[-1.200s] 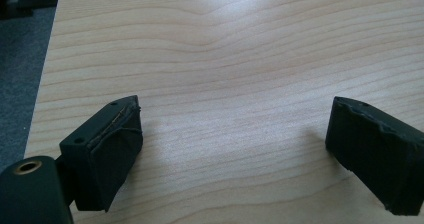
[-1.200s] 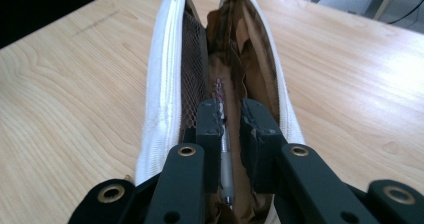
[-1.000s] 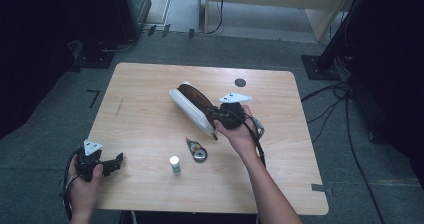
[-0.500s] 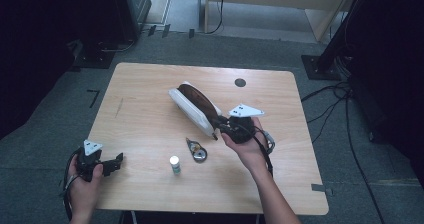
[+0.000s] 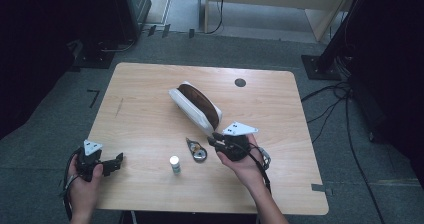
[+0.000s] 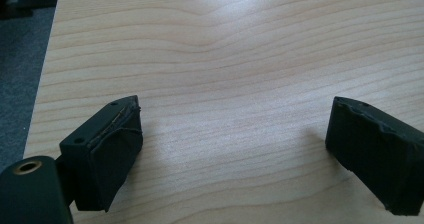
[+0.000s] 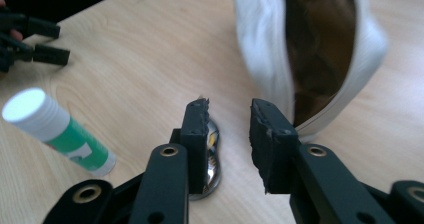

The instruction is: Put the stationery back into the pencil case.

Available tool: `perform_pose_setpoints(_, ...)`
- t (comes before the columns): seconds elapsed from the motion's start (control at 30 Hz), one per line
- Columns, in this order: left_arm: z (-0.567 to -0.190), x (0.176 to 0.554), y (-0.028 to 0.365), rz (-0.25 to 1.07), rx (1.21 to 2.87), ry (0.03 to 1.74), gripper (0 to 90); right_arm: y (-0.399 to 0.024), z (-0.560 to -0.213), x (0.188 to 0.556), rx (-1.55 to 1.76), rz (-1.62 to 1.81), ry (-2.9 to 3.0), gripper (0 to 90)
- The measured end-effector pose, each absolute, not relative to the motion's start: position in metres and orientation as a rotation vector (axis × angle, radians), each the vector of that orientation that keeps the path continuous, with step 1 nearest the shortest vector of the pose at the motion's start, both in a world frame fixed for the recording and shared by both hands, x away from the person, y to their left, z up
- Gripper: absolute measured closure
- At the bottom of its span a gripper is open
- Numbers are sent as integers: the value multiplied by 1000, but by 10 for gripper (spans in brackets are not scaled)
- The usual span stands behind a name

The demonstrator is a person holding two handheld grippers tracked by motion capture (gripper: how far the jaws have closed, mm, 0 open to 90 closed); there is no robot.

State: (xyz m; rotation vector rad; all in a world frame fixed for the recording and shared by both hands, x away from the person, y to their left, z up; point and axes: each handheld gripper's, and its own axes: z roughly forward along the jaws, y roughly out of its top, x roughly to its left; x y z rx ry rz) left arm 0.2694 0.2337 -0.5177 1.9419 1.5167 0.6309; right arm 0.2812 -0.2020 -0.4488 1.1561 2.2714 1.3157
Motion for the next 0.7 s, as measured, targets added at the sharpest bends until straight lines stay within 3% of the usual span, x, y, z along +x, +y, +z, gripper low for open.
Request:
perform_pose_setpoints(0.37, -518, 269, 234, 631, 1941, 1516, 83, -180, -484, 278, 1213, 1339, 2352, 581)
perform_pose_setpoints(0.7, -518, 269, 234, 632, 1940, 1516, 84, -166, -465, 258, 1105, 1438, 2369, 587)
